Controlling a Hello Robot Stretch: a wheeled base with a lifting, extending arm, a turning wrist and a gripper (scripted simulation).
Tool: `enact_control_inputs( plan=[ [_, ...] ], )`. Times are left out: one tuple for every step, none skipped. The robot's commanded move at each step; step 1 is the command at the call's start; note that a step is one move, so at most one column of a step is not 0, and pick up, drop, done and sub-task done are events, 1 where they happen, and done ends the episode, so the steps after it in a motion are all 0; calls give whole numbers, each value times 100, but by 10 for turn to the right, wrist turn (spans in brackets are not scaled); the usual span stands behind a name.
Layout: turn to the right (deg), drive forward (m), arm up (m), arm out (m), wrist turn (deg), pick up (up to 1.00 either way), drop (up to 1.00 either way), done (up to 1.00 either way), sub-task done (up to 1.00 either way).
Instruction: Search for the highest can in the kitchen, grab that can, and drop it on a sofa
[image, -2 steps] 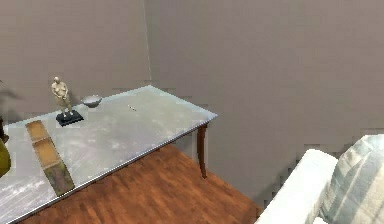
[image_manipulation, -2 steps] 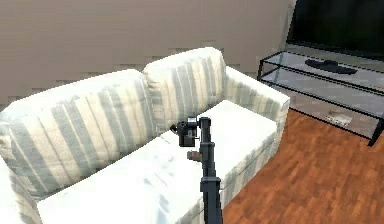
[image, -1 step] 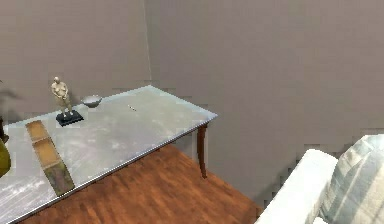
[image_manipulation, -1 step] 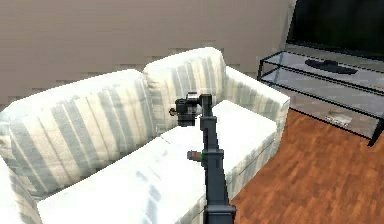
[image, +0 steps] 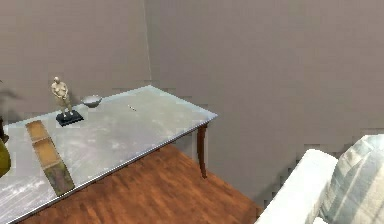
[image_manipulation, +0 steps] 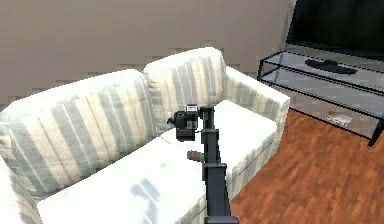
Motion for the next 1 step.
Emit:
enact_control_inputs(
  plan=[
    [0,0,0,0,0,0,0,100,0]
  ],
)
